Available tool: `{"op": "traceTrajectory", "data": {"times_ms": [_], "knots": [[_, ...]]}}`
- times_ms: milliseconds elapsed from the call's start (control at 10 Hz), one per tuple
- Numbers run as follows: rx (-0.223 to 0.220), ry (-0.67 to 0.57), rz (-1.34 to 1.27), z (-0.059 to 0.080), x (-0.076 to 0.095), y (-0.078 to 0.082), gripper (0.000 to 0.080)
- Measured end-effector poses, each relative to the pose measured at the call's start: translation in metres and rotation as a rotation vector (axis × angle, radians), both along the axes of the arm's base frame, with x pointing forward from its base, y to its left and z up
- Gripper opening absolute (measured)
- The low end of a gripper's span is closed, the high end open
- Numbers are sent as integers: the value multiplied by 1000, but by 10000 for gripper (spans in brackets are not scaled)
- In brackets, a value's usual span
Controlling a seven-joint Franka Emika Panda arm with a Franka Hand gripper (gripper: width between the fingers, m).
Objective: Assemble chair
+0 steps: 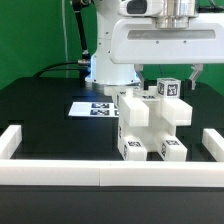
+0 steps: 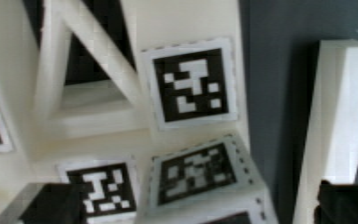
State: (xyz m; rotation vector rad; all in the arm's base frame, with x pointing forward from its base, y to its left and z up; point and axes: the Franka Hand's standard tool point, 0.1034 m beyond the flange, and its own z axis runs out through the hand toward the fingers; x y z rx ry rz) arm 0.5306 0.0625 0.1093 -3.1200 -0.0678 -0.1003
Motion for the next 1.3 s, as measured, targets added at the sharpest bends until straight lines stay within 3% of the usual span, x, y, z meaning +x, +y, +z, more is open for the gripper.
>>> {"op": "traceTrajectory", "data": {"times_ms": [300,500,600,700,1300], "knots": [[-17,-2,147,0,0,-2,649],[-17,-2,143,0,0,-2,396],[-16,-2,136,0,0,-2,396],[-15,-1,115,0,0,-2,284],[8,4,-222,0,0,-2,284]]}}
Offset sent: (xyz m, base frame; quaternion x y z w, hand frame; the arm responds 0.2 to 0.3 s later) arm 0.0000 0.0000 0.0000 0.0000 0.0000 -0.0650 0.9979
